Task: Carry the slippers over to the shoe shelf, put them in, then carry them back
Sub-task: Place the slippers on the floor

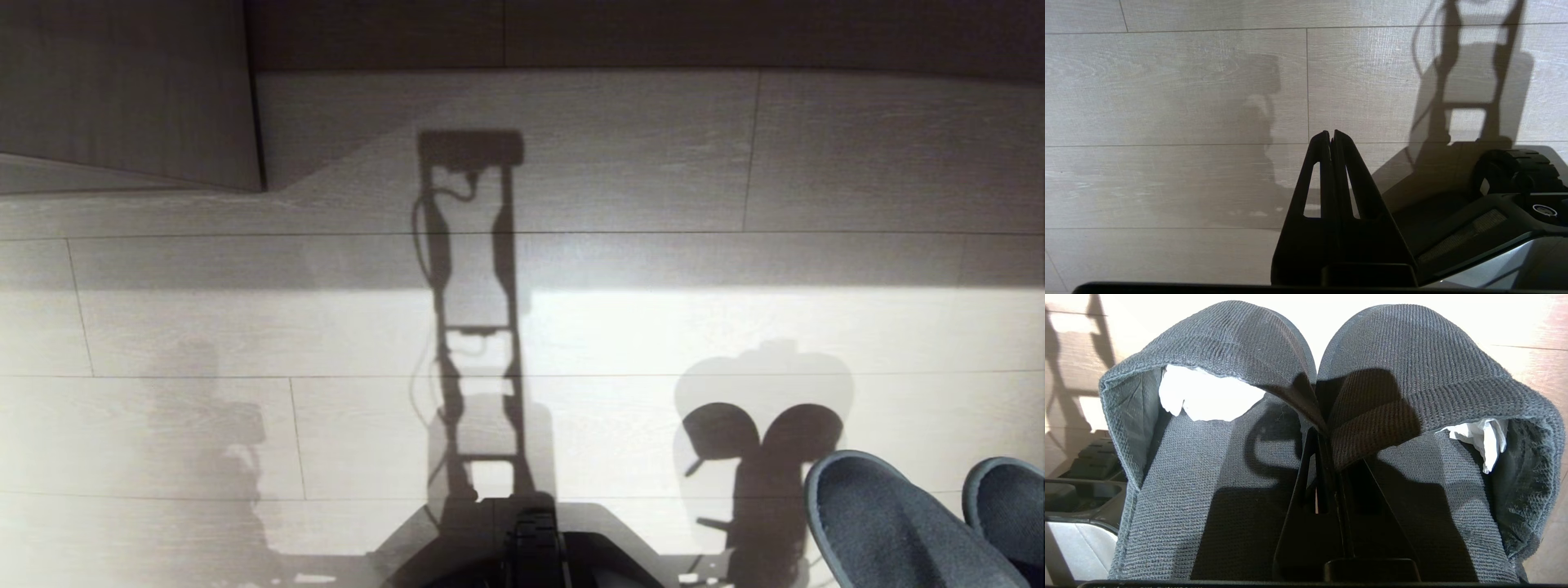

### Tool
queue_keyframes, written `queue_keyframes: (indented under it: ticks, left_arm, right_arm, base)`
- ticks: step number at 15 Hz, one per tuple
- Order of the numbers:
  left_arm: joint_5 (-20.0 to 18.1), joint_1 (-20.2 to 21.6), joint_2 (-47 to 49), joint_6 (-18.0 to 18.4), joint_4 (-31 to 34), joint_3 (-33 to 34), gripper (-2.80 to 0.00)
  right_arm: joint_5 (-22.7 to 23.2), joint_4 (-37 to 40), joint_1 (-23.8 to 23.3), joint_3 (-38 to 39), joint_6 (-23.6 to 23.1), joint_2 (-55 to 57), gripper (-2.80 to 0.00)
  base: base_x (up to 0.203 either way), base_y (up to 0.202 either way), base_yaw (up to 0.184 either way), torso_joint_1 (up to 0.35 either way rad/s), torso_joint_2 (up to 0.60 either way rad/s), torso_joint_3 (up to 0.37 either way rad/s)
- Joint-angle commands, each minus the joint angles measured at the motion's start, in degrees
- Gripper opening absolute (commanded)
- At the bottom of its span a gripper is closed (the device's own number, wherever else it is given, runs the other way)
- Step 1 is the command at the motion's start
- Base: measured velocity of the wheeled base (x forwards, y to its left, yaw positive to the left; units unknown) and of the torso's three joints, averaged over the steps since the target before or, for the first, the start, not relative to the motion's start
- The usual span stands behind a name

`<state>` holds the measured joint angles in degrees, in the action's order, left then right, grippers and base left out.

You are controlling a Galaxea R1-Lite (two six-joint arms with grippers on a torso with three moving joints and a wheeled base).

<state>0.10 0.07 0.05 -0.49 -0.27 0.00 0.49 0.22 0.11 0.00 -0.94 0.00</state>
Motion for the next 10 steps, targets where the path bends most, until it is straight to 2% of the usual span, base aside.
queue_keyframes:
  ticks: [1,10]
  left_arm:
    - [-0.01,0.01,-0.05,-0.04,0.0,0.0,-2.8]
    - [-0.01,0.01,0.04,-0.04,0.0,0.0,-2.8]
  right_arm:
    - [0.04,0.04,0.07,0.0,-0.03,0.0,-2.8]
    - [0.04,0.04,0.04,0.0,-0.03,0.0,-2.8]
  base:
    - [0.0,0.0,0.0,0.004,0.0,-0.048]
    - [0.0,0.0,0.0,0.0,0.0,-0.003]
